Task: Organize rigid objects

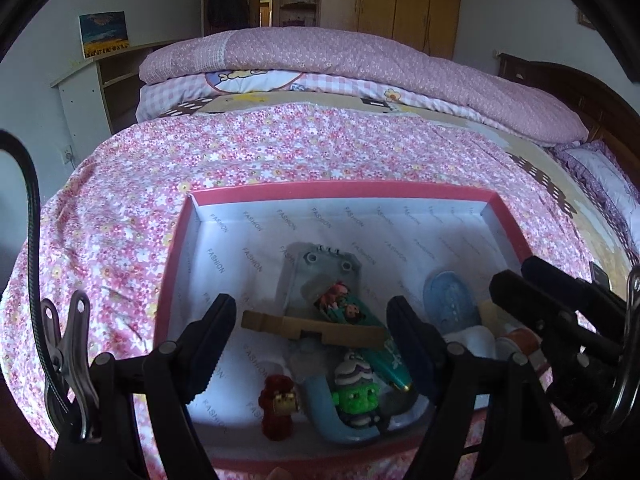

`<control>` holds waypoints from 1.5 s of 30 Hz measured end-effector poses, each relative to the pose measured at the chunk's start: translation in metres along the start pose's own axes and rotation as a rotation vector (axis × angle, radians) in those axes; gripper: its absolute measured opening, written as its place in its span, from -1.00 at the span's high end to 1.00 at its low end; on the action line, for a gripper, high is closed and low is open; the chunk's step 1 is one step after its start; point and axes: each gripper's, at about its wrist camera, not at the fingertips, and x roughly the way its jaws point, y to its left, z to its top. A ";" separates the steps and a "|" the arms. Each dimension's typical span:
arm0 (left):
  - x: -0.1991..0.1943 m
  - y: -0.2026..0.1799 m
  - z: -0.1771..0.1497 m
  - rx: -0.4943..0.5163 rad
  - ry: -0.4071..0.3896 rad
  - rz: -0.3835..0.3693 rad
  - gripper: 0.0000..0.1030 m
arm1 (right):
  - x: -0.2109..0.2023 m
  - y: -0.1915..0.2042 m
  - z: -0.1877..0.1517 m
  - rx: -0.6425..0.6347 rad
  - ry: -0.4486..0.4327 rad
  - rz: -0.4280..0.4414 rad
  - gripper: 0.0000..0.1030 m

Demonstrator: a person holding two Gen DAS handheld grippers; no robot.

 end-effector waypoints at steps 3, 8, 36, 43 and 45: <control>-0.009 0.000 -0.003 0.000 -0.004 -0.004 -0.58 | -0.008 0.001 -0.002 0.006 -0.004 0.005 0.08; -0.023 -0.003 -0.011 0.004 -0.007 0.000 -0.58 | -0.019 0.002 -0.008 0.006 0.001 0.011 0.08; -0.056 -0.011 -0.088 -0.005 0.099 0.000 -0.58 | -0.055 0.010 -0.080 0.026 0.132 0.002 0.08; -0.044 -0.015 -0.096 0.004 0.132 -0.004 -0.58 | -0.042 0.005 -0.093 0.033 0.176 -0.039 0.08; -0.041 -0.013 -0.097 -0.005 0.138 -0.001 -0.58 | -0.040 0.004 -0.094 0.036 0.179 -0.045 0.08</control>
